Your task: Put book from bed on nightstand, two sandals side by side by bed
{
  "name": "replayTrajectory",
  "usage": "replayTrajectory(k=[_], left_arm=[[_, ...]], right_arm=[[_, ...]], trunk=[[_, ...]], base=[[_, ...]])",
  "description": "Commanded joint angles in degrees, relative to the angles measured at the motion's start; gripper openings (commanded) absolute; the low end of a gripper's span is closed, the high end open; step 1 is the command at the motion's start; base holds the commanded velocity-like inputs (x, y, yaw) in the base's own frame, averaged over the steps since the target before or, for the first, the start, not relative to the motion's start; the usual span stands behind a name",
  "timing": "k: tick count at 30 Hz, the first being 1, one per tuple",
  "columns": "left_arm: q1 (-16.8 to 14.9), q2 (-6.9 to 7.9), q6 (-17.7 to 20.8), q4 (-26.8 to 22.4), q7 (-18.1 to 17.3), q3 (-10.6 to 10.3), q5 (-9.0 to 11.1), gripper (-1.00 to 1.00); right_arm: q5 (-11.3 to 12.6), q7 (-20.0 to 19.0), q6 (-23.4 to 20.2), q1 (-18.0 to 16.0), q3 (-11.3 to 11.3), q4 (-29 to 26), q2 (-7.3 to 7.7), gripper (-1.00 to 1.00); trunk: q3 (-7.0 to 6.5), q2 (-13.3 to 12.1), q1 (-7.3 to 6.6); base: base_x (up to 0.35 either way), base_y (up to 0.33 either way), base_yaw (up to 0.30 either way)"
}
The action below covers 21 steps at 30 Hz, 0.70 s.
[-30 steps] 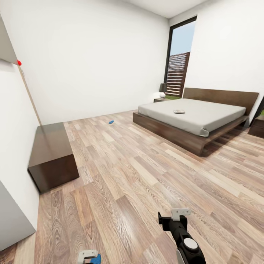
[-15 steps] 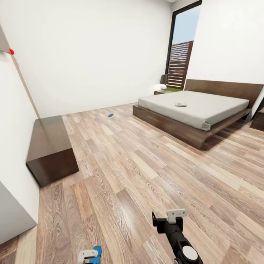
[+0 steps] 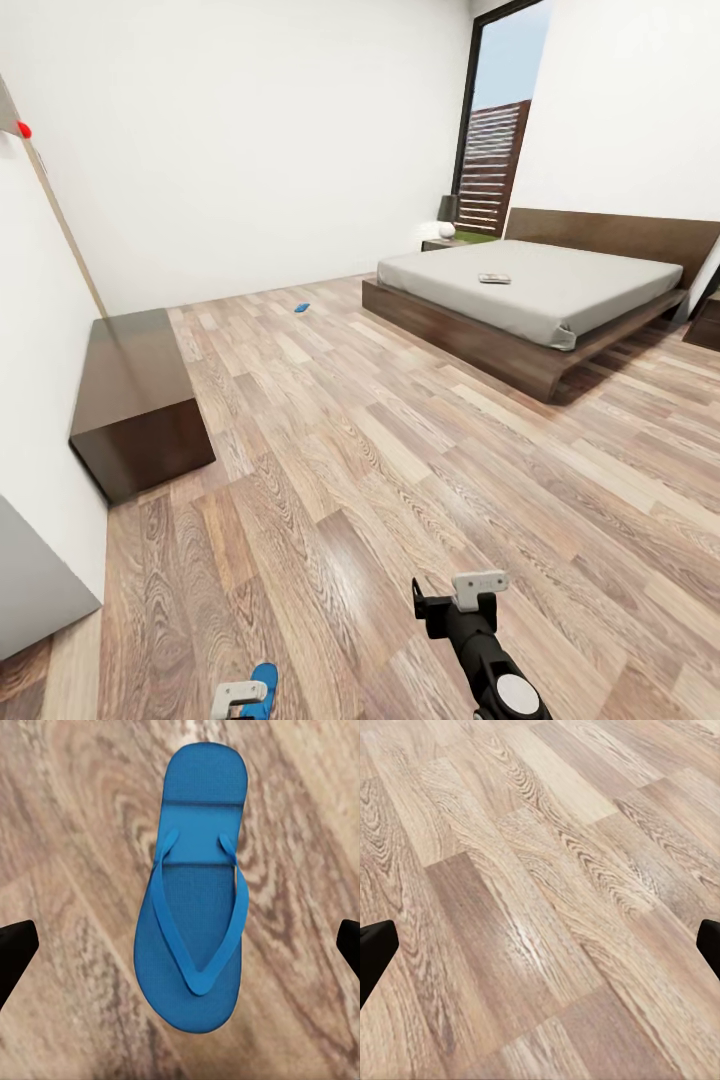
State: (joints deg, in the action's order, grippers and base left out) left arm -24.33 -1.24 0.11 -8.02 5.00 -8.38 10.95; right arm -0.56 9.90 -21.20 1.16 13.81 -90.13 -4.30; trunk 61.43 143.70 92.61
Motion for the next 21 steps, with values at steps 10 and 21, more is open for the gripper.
replayTrajectory(k=[10,21], left_arm=[[-0.01,0.01,-0.1,-0.14,0.2,-0.5,0.52,1.0],[-0.01,0.08,-0.63,-0.23,0.2,-0.5,0.45,1.0]], right_arm=[[-0.08,0.29,-0.33,0.06,0.11,-0.09,0.05,1.0],[-0.08,0.31,-0.33,0.07,0.1,0.18,0.05,1.0]], trunk=[[0.04,0.02,-0.01],[0.04,0.02,-0.01]], base=[[0.0,0.0,0.0],[0.0,0.0,0.0]])
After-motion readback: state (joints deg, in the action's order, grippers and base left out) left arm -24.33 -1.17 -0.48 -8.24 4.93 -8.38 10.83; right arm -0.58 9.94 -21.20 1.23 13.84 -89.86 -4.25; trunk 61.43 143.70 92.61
